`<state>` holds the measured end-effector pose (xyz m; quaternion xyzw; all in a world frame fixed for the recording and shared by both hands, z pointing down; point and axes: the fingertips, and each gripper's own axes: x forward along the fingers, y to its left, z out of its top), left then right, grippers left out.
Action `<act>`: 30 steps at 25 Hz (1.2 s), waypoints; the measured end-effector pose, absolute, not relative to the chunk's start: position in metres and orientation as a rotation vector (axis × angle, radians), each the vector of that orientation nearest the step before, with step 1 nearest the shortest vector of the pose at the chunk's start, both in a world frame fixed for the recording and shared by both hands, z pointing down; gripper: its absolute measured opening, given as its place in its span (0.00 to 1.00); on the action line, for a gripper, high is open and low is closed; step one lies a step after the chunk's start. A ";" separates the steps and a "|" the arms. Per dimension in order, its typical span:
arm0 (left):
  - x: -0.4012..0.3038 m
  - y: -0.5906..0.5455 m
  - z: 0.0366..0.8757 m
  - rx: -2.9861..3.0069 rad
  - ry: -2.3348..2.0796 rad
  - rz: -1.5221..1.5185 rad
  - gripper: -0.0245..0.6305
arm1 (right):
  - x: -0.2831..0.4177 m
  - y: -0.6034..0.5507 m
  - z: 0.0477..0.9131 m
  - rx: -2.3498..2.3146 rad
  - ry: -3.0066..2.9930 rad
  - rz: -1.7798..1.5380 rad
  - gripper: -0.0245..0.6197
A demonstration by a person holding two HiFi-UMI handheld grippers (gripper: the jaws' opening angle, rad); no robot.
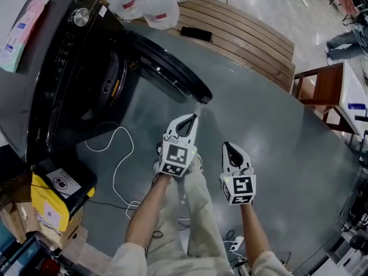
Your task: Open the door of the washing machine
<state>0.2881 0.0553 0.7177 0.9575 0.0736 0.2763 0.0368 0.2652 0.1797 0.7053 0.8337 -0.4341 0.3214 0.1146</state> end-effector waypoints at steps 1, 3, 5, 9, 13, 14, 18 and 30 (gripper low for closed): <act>0.283 0.054 0.717 2.940 0.224 0.851 0.05 | 0.264 0.177 0.704 2.442 -1.278 0.938 0.04; 0.272 0.049 0.713 2.938 0.215 0.847 0.05 | 0.261 0.170 0.700 2.438 -1.288 0.929 0.04; 0.262 0.044 0.709 2.933 0.210 0.844 0.05 | 0.259 0.164 0.696 2.435 -1.297 0.919 0.04; 0.239 0.036 0.700 2.938 0.211 0.848 0.05 | 0.253 0.152 0.689 2.434 -1.315 0.899 0.04; 0.212 0.021 0.684 2.938 0.156 0.821 0.05 | 0.246 0.140 0.681 2.433 -1.339 0.884 0.04; 0.207 0.016 0.680 2.938 0.137 0.814 0.05 | 0.245 0.136 0.679 2.433 -1.348 0.877 0.04; 0.179 -0.001 0.668 2.926 0.053 0.800 0.05 | 0.234 0.122 0.669 2.424 -1.404 0.844 0.04; 0.123 -0.035 0.603 2.866 -0.154 0.772 0.05 | 0.213 0.093 0.599 2.384 -1.501 0.744 0.04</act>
